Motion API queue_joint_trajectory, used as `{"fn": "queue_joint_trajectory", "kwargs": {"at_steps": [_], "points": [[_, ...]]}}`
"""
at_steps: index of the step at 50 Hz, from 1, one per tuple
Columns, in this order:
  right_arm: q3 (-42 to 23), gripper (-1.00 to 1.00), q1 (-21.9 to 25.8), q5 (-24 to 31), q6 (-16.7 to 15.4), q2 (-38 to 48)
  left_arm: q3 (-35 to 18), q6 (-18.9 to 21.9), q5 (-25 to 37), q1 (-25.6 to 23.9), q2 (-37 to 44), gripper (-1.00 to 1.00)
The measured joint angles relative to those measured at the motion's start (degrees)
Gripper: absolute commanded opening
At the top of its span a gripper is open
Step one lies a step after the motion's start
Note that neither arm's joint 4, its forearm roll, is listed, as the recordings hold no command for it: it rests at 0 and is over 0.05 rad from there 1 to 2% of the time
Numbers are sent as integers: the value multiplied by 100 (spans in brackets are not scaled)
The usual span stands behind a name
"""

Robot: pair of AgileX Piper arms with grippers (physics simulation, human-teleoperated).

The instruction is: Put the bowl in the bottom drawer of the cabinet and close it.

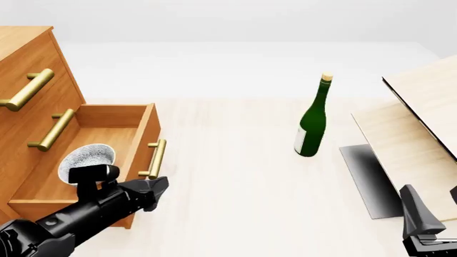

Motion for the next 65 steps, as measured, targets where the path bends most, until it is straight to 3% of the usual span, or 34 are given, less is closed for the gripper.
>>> {"fn": "queue_joint_trajectory", "kwargs": {"at_steps": [42, 65], "points": [[0, 100, -2, 1, -5, 2, 180, 238, 121, 1133, -162, 100], [0, 100, -2, 1, -5, 2, 377, 632, 241, 1807, 172, 100]]}}
